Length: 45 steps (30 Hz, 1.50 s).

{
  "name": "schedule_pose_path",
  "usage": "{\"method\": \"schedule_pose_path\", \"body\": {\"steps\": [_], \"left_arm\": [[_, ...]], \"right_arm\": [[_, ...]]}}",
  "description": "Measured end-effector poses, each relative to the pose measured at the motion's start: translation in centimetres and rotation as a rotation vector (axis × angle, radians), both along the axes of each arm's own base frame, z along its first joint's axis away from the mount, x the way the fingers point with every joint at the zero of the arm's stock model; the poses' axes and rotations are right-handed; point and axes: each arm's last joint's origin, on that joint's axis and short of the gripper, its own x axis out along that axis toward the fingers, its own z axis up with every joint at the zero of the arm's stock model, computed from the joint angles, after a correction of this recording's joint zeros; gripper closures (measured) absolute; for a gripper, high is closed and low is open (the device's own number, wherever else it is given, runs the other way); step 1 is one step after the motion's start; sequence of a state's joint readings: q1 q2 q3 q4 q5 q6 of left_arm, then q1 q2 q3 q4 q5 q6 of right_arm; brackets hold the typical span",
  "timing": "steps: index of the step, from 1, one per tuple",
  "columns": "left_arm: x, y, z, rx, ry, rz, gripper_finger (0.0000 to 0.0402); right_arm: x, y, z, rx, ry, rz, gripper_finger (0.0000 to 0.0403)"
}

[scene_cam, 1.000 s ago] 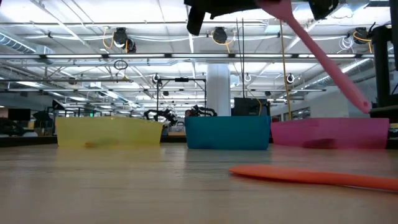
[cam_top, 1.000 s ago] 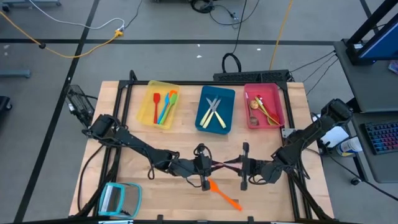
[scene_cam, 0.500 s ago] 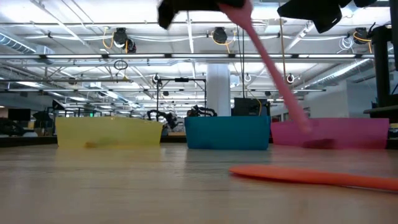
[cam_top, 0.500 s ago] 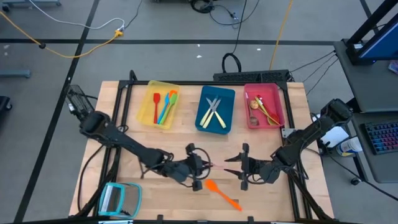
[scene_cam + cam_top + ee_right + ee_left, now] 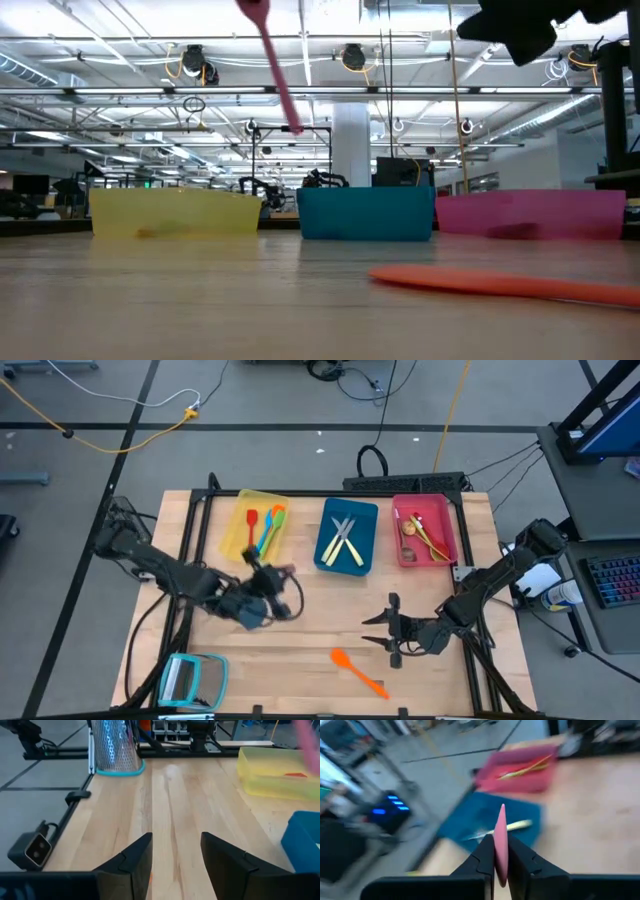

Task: Pick & Place Kitchen Items
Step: Put the pink spatula into the yellow bin

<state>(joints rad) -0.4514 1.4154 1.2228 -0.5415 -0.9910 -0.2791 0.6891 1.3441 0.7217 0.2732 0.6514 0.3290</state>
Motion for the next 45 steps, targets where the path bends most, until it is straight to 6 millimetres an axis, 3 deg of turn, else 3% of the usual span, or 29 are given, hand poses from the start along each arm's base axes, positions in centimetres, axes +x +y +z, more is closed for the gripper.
{"method": "schedule_pose_path", "body": {"steps": [5,12,20,24,32,39,45], "left_arm": [[-1.5,4.2,0.2,0.135,0.251,0.048,0.0376],[-2.4,9.9,-2.1,-0.002,0.589,0.142,0.0372],[-2.3,14.0,-4.3,0.067,0.8,0.135,0.0379],[-2.1,15.5,-5.8,0.119,0.899,0.092,0.0363],[-1.7,17.9,-8.9,0.076,1.019,0.065,0.0381],[-1.0,20.2,-11.0,0.087,1.089,0.14,0.0347],[-0.1,21.1,-13.0,0.025,1.104,0.129,0.0341]], "right_arm": [[-0.3,-0.4,-1.0,-0.001,0.015,-0.008,0.0243],[-0.8,-0.7,-1.9,0.06,-0.043,-0.011,0.0247],[-1.1,-1.0,-2.4,0.061,-0.071,-0.005,0.0247],[-1.1,-1.0,-2.4,0.06,-0.07,-0.005,0.0247],[-1.2,-1.0,-2.6,0.051,-0.057,-0.002,0.0247],[-1.1,-1.0,-2.6,0.055,-0.058,-0.005,0.0247],[-1.2,-1.0,-2.7,0.05,-0.048,-0.005,0.0247]]}}
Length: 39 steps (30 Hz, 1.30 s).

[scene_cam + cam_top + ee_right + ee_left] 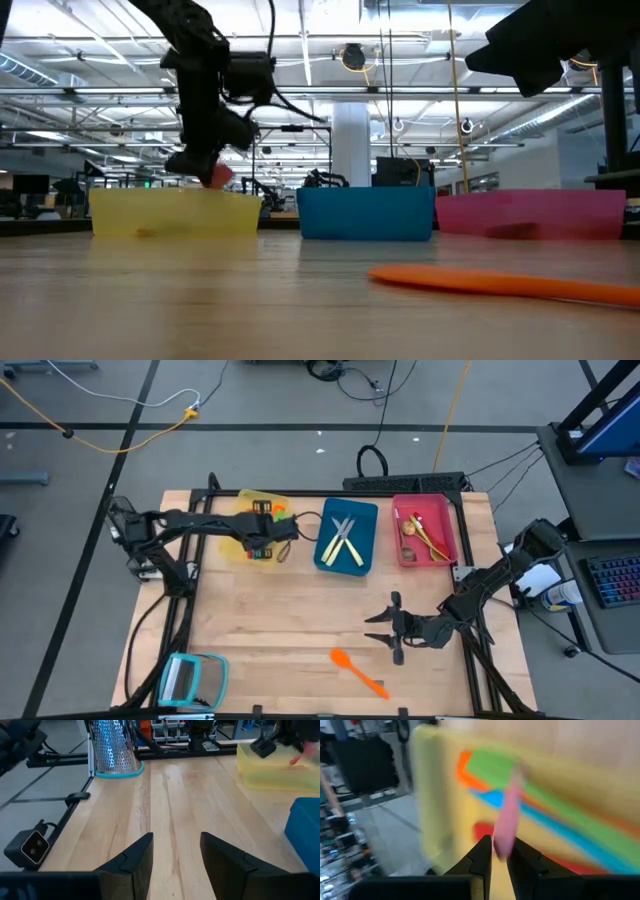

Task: Pick & Place Kitchen Items
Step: Put the pink spatula into the yellow bin

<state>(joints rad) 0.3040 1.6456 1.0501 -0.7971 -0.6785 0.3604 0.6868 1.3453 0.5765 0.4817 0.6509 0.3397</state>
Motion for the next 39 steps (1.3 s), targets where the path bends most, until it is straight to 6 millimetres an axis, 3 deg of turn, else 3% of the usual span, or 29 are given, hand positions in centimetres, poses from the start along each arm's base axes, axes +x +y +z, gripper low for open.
{"method": "schedule_pose_path", "body": {"steps": [5,21,29,35,39], "left_arm": [[0.3,-0.1,-1.3,-0.029,0.051,-0.005,0.034],[0.4,-0.5,-1.2,-0.004,-0.029,0.085,0.0338],[0.9,-3.6,-1.3,-0.105,-0.037,0.035,0.0339],[0.0,-6.3,-1.2,-0.05,0.115,-0.031,0.0339],[0.0,-6.9,-0.8,0.124,0.116,-0.045,0.0339]], "right_arm": [[0.0,0.0,0.0,0.003,0.001,0.0,0.0247],[0.0,0.0,0.0,0.007,0.0,-0.003,0.0248],[0.0,0.0,0.0,0.007,0.0,-0.003,0.0248],[0.0,0.0,0.0,0.007,0.0,-0.003,0.0248],[0.0,0.0,0.0,0.007,-0.001,-0.004,0.0248]]}}
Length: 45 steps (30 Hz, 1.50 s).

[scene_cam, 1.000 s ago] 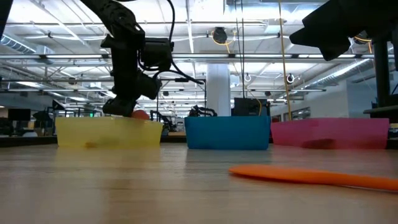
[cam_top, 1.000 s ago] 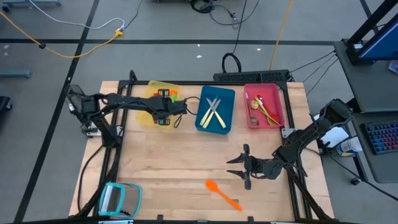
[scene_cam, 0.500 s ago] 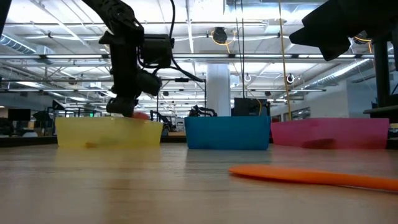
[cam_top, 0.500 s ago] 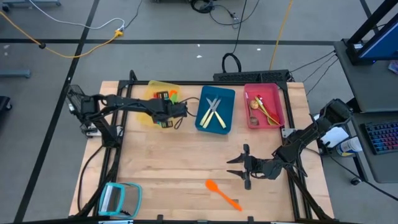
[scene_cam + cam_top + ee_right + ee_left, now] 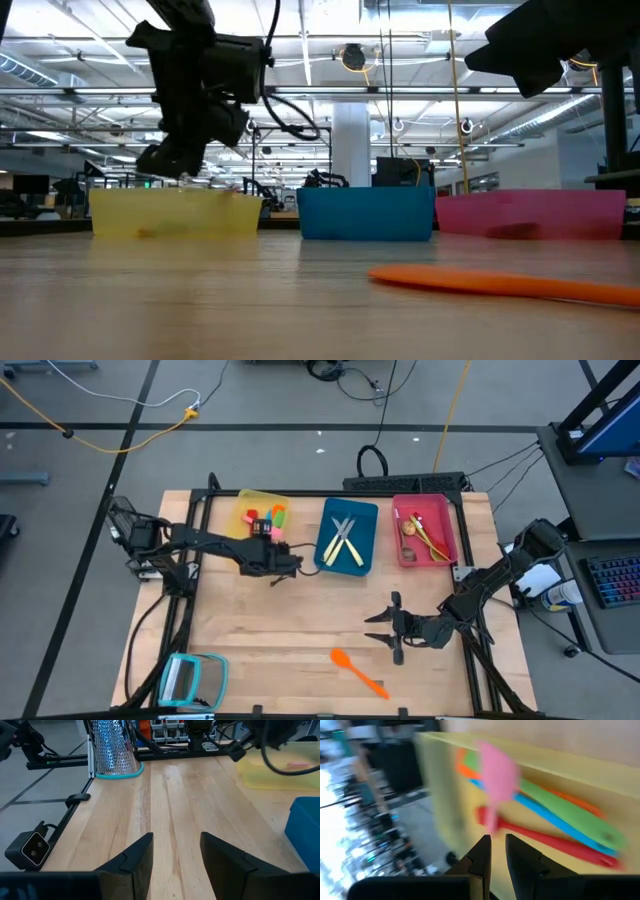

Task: Pick & Place Kitchen Items
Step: Put the pink spatula into the yellow bin, then put the orange spatula into the yellow bin

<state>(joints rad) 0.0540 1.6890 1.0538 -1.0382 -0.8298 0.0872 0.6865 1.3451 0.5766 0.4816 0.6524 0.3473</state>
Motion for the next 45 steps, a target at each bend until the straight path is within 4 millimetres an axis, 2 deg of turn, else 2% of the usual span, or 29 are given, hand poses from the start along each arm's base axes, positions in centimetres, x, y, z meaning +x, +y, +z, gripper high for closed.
{"method": "schedule_pose_path", "body": {"steps": [3,5,9,13,18,22,26,33,39,42,45], "left_arm": [[0.4,0.4,0.2,0.095,-0.061,0.016,0.0339],[0.8,1.3,0.2,0.09,-0.123,0.046,0.0339],[1.6,3.7,0.0,-0.011,-0.221,0.082,0.0339],[1.5,6.4,0.1,-0.013,-0.252,0.114,0.0339],[0.6,9.2,-0.3,-0.229,-0.264,0.127,0.0339],[0.2,10.1,-0.3,-0.315,-0.287,0.132,0.0339],[0.1,9.6,-0.5,-0.388,-0.248,0.08,0.0339],[-0.2,6.5,-0.8,-0.519,0.005,-0.131,0.0339],[-0.8,4.2,-0.7,-0.445,0.228,-0.203,0.0339],[-1.2,3.5,-0.6,-0.473,0.284,-0.212,0.0339],[-1.2,2.7,-0.6,-0.443,0.256,-0.152,0.0339]], "right_arm": [[0.0,0.0,0.0,0.0,0.0,0.0,0.0248],[0.0,0.0,0.0,0.0,0.0,0.0,0.0248],[0.0,0.0,0.0,0.0,0.0,-0.001,0.0248],[0.0,0.0,0.0,0.0,0.0,0.0,0.0248],[0.0,0.0,0.0,0.0,0.0,-0.001,0.0248],[0.0,0.0,0.0,0.0,0.0,-0.001,0.0248],[0.0,0.0,0.0,-0.001,0.0,0.0,0.0248],[0.0,0.0,0.0,-0.001,0.0,0.0,0.0248],[0.0,0.0,0.0,-0.017,0.001,0.004,0.0248],[0.0,0.0,0.0,-0.018,0.0,0.005,0.0248],[0.0,0.0,0.0,-0.01,0.001,0.004,0.0248]]}}
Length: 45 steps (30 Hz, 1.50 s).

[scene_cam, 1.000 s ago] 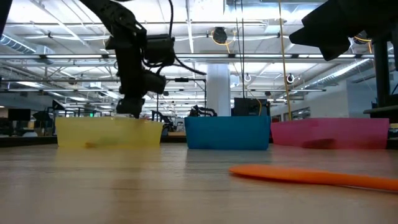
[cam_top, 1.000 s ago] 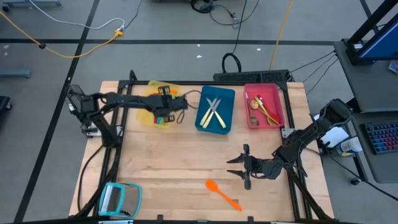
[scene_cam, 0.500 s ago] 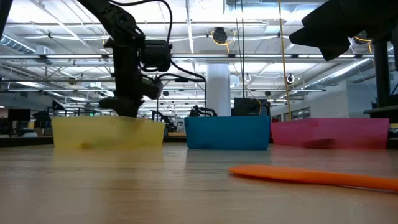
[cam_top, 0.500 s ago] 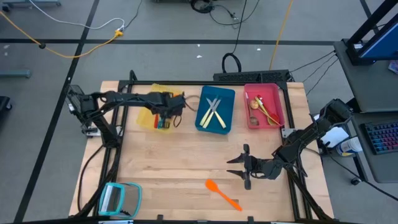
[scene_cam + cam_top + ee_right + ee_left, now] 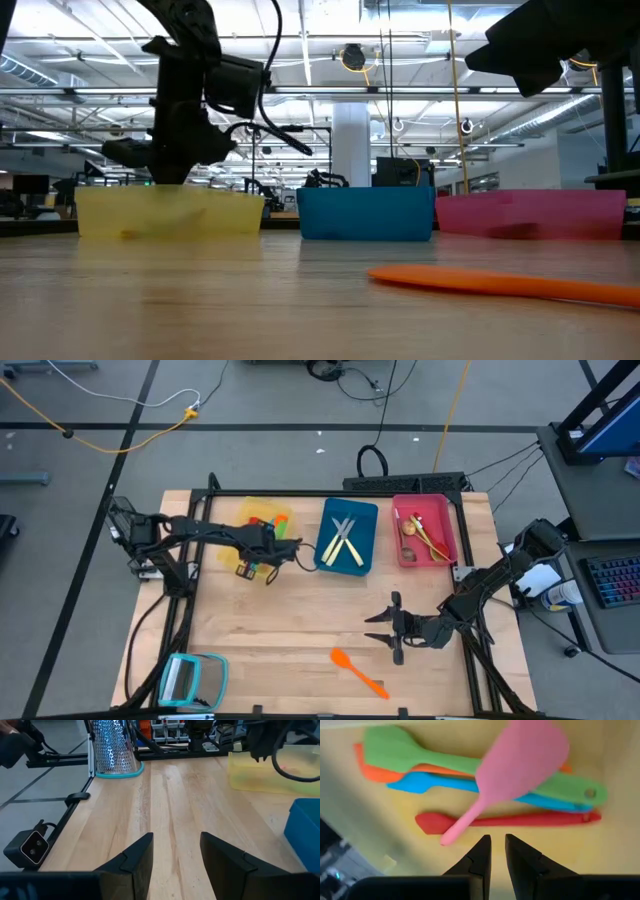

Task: Pick & Place Kitchen Items
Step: Put the orange spatula into the yellow bin

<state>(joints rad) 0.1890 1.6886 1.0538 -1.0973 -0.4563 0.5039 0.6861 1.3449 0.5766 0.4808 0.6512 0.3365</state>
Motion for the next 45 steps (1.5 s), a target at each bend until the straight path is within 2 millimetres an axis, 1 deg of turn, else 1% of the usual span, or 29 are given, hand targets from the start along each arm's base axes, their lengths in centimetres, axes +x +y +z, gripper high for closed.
{"method": "schedule_pose_path", "body": {"steps": [3,6,9,12,15,17,19,23,28,33,36,39,42,45], "left_arm": [[0.0,-0.9,0.5,0.041,-0.078,0.095,0.0339],[0.0,-2.1,1.7,0.062,-0.178,0.16,0.0339],[-0.1,-3.9,4.1,0.063,-0.33,0.19,0.0339],[-0.4,-5.8,6.6,0.061,-0.534,0.196,0.0339],[-0.8,-7.7,8.8,0.013,-0.75,0.197,0.0339],[-1.0,-8.9,10.1,-0.033,-0.878,0.206,0.0339],[-0.9,-10.1,11.0,-0.085,-0.991,0.21,0.0339],[-0.6,-12.7,12.3,-0.198,-1.154,0.169,0.0339],[-0.3,-15.7,12.8,-0.29,-1.233,0.049,0.0339],[-0.7,-17.8,12.6,-0.332,-1.231,-0.022,0.0339],[-0.7,-18.6,11.9,-0.335,-1.197,-0.051,0.0339],[-0.7,-19.3,11.7,-0.343,-1.193,-0.072,0.0339],[-0.6,-19.8,10.8,-0.334,-1.149,-0.094,0.0339],[-0.3,-20.1,10.5,-0.332,-1.147,-0.097,0.0339]], "right_arm": [[0.0,0.0,0.0,0.02,0.001,-0.003,0.0248],[0.1,0.2,-0.2,0.037,0.009,0.023,0.0248],[0.3,0.5,-0.7,0.054,0.021,0.038,0.0248],[0.5,0.6,-1.5,0.056,0.045,0.033,0.0248],[0.8,1.0,-2.6,0.046,0.064,0.036,0.0248],[1.3,1.3,-3.0,0.07,0.042,0.063,0.0247],[1.6,1.7,-3.2,0.079,0.01,0.097,0.0247],[2.3,2.5,-3.5,0.085,-0.038,0.156,0.0247],[3.8,3.8,-4.5,0.033,-0.006,0.167,0.0247],[5.9,5.6,-4.8,0.027,0.007,0.159,0.0247],[6.9,6.4,-4.9,0.036,0.074,0.112,0.0247],[7.6,7.0,-5.4,0.106,0.155,0.06,0.0247],[7.8,7.4,-6.7,0.141,0.194,0.001,0.0247],[7.8,7.4,-8.1,0.128,0.203,-0.076,0.0247]]}}
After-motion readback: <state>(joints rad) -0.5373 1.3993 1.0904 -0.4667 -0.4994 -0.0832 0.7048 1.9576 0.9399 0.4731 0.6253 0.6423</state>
